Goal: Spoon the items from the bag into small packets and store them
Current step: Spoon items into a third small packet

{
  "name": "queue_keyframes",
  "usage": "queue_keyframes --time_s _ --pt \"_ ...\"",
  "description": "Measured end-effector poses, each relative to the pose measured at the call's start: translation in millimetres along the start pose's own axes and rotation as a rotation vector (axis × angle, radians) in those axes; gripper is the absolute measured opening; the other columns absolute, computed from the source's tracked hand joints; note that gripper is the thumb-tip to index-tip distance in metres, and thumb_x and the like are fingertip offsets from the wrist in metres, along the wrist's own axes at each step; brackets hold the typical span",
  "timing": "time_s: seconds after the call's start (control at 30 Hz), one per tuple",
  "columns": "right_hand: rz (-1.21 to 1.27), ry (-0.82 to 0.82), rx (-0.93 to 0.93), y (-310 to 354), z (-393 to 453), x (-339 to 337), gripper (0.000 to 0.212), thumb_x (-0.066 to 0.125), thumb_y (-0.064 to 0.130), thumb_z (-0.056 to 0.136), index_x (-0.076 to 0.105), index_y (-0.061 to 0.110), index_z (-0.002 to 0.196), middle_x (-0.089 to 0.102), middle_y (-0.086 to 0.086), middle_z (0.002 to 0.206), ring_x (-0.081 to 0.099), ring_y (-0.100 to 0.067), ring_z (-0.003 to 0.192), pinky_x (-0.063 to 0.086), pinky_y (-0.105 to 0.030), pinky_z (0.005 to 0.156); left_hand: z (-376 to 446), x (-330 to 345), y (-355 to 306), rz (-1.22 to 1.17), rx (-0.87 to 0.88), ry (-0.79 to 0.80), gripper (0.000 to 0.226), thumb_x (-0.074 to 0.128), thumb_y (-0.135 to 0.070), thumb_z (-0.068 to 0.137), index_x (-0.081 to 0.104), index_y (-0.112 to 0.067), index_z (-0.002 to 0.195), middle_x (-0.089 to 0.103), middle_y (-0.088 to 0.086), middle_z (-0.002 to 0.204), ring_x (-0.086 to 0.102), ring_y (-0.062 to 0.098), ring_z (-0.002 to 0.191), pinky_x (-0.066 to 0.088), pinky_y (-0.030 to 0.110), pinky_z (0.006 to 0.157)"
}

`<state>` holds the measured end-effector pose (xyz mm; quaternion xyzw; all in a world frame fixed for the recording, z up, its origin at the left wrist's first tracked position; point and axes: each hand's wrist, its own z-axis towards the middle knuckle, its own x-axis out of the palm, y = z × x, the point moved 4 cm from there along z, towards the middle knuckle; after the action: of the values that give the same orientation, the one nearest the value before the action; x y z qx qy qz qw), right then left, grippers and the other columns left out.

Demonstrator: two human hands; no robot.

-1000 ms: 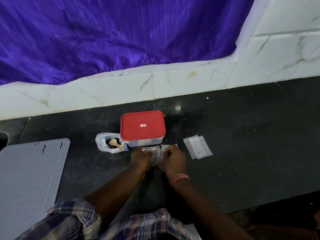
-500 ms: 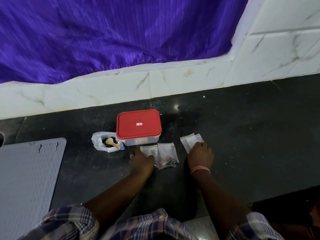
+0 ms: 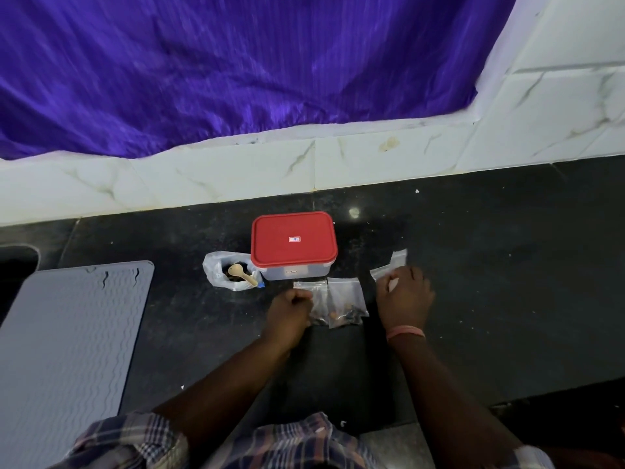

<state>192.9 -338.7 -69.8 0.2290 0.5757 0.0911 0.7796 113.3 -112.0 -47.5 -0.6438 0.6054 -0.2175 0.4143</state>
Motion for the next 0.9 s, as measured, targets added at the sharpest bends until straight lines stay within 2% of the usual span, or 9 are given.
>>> queue_keyframes --time_s 0.07,0.13,0.33,0.4,0.47,0.57,0.63,0.73,0.9 --pt "0.178 0.056 -0.160 33 -13 -5 0.007 0.064 0.020 0.084 0.058 0.017 0.085 0.056 -0.002 0.090 0.050 -0.019 0.084 0.041 -0.033 0.075 -4 -2 -10 -0.135 -0.001 0.072 0.016 0.057 -0.011 0.099 0.071 -0.008 0.108 0.073 0.012 0.099 0.067 0.026 0.086 0.058 0.034 0.075" --pt "0.172 0.148 -0.302 63 -33 -4 0.008 0.061 0.026 0.087 0.053 0.022 0.087 0.053 0.004 0.089 0.047 -0.012 0.081 0.039 -0.024 0.072 -5 -7 -21 -0.257 0.020 0.103 0.023 0.057 -0.014 0.100 0.070 0.003 0.109 0.069 0.017 0.094 0.061 0.028 0.083 0.052 0.030 0.068" --pt "0.107 0.285 -0.676 104 -85 10 0.013 0.054 0.029 0.088 0.058 0.019 0.095 0.060 -0.001 0.094 0.056 -0.016 0.080 0.049 -0.030 0.063 5 -37 -31 -0.291 -0.005 0.068 0.051 0.077 -0.053 0.082 0.071 -0.006 0.100 0.070 0.013 0.090 0.069 0.027 0.085 0.059 0.046 0.091" --pt "0.080 0.273 -0.770 113 -97 12 0.011 0.056 0.027 0.086 0.058 0.018 0.092 0.059 0.000 0.092 0.055 -0.017 0.078 0.047 -0.030 0.060 4 -50 -25 -0.293 -0.029 0.024 0.048 0.080 -0.044 0.082 0.073 -0.001 0.101 0.074 0.013 0.093 0.073 0.032 0.090 0.061 0.052 0.089" --pt "0.083 0.292 -0.777 118 -100 14 0.010 0.056 0.025 0.085 0.058 0.016 0.090 0.058 -0.002 0.092 0.055 -0.020 0.079 0.048 -0.034 0.061 5 -61 -20 -0.292 -0.010 -0.039 0.020 0.072 -0.021 0.090 0.076 -0.003 0.099 0.077 0.021 0.096 0.073 0.041 0.094 0.060 0.056 0.087" --pt "0.119 0.341 -0.725 122 -95 15 0.011 0.054 0.024 0.086 0.058 0.014 0.091 0.058 -0.002 0.097 0.054 -0.021 0.085 0.050 -0.039 0.070 2 -73 -16 -0.325 0.007 -0.025 0.013 0.063 -0.002 0.092 0.074 0.003 0.097 0.074 0.030 0.096 0.073 0.040 0.085 0.061 0.056 0.085" --pt "0.169 0.357 -0.741 130 -92 11 0.011 0.057 0.025 0.088 0.059 0.015 0.092 0.057 0.000 0.101 0.053 -0.021 0.091 0.049 -0.037 0.078 1 -80 -16 -0.296 0.034 -0.005 0.013 0.061 0.004 0.091 0.074 0.004 0.095 0.075 0.025 0.086 0.074 0.031 0.074 0.063 0.043 0.072" --pt "0.367 0.364 -0.691 147 -89 -1 0.006 0.058 0.018 0.086 0.056 0.015 0.092 0.053 0.001 0.098 0.052 -0.018 0.091 0.046 -0.035 0.081 -3 -89 -18 -0.323 0.054 -0.035 0.014 0.060 0.008 0.090 0.073 0.003 0.090 0.070 0.010 0.065 0.067 0.015 0.054 0.053 0.024 0.051" --pt "0.582 0.291 -0.571 176 -91 -4 0.009 0.062 0.021 0.093 0.054 0.015 0.092 0.054 0.005 0.089 0.053 -0.011 0.081 0.046 -0.025 0.073 3 -100 -20 -0.462 0.069 -0.059 0.008 0.068 0.000 0.089 0.074 -0.001 0.095 0.073 0.013 0.072 0.069 0.025 0.070 0.057 0.036 0.071"
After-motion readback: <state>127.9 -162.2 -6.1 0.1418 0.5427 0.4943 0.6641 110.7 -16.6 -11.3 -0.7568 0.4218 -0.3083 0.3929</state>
